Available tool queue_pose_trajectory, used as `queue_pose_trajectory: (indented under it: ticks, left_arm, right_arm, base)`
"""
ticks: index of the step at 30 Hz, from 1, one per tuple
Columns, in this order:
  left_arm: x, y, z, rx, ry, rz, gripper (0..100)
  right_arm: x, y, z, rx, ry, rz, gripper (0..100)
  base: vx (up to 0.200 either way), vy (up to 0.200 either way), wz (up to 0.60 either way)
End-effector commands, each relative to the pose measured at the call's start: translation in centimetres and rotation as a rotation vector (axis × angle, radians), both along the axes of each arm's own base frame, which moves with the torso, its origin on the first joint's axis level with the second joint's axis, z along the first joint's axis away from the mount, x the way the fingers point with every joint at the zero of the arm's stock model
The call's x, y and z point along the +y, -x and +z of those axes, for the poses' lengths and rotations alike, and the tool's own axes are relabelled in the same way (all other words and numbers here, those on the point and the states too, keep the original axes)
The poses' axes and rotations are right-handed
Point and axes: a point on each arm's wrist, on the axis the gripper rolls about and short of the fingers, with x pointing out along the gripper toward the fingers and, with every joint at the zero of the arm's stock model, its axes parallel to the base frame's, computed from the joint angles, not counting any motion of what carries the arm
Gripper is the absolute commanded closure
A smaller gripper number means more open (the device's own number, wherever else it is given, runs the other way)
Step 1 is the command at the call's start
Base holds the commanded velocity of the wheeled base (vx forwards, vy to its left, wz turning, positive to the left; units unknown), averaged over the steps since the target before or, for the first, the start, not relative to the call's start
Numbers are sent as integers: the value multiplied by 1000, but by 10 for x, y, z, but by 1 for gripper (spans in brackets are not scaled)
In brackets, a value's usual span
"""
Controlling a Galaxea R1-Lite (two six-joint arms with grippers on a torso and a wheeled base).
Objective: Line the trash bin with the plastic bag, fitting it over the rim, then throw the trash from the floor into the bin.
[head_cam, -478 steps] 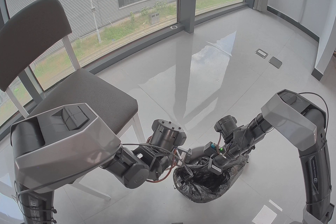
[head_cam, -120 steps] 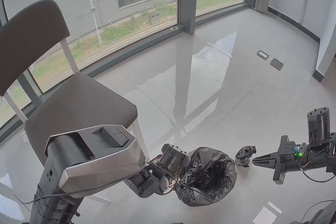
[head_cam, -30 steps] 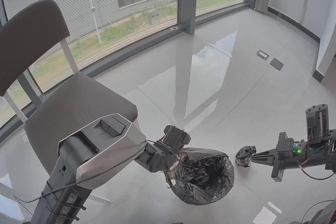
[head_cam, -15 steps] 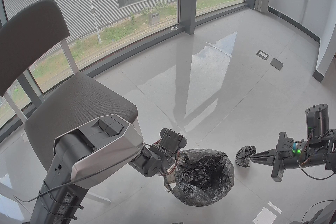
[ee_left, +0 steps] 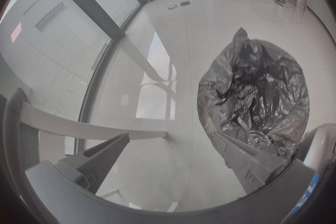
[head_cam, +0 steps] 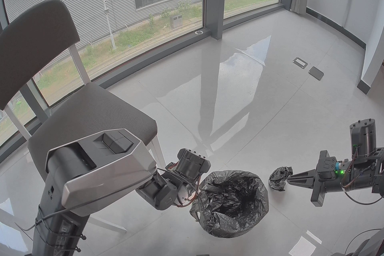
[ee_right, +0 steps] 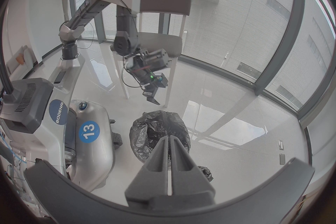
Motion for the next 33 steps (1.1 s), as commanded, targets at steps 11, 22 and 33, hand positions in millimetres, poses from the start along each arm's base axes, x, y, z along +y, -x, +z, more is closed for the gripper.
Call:
queue_pose_trajectory:
  ticks: [11, 22, 33]
  left_arm:
    - [-3, 41, 50, -192, 191, -74, 0]
    - [-4, 60, 89, -281, 354, -81, 0]
    - [-2, 73, 118, -349, 439, -109, 0]
  right_arm:
    - [-34, -59, -2, 5, 26, -226, 100]
    - [-53, -172, -80, 170, -13, -442, 100]
    - [-64, -231, -180, 338, -107, -647, 100]
  base:
    - [0, 0, 0]
    - [0, 0, 0]
    - [0, 0, 0]
